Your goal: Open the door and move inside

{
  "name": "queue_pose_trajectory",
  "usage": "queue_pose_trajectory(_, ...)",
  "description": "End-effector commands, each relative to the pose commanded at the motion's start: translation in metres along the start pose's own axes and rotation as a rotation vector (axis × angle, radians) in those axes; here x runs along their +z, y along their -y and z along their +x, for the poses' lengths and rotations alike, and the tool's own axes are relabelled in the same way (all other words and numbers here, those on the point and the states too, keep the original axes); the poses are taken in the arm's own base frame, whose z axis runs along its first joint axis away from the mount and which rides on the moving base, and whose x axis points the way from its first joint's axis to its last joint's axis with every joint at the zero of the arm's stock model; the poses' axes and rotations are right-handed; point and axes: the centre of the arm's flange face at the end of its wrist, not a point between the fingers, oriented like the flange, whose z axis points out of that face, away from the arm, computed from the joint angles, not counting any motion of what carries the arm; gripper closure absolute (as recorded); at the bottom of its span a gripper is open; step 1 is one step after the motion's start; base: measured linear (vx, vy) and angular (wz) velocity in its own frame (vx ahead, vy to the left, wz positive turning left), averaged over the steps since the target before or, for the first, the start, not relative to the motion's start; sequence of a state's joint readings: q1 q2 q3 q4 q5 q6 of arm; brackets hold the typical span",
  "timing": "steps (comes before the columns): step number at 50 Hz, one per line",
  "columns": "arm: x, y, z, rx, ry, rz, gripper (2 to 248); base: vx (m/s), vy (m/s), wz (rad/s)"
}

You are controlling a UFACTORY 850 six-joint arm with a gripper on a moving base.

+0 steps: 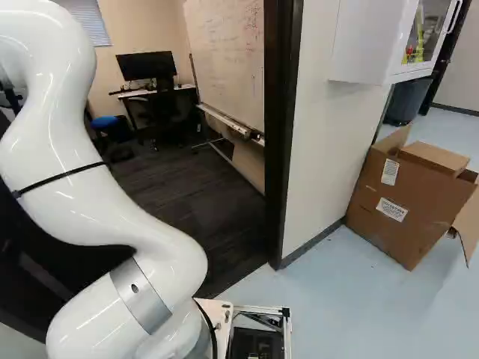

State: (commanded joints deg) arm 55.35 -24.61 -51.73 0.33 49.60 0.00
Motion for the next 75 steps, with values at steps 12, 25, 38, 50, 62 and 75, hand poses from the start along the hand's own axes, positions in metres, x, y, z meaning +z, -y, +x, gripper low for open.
queue_pose_trajectory(12,0.002,0.001,0.000,0.000,-0.001,0.002,3,0.000,0.000,0.000)
queue_pose_trajectory(25,-0.003,-0.002,0.000,0.003,0.002,-0.005,3,0.000,0.000,0.000)
queue_pose_trajectory(38,-0.021,-0.013,-0.003,0.021,0.012,-0.039,3,0.000,0.000,0.000)
queue_pose_trajectory(50,-0.041,-0.024,-0.005,0.032,0.021,-0.066,3,0.000,0.000,0.000)
queue_pose_trajectory(62,-0.053,-0.030,-0.007,0.035,0.027,-0.078,3,0.000,0.000,0.000)
queue_pose_trajectory(75,-0.057,-0.038,-0.007,0.039,0.028,-0.092,3,0.000,0.000,0.000)
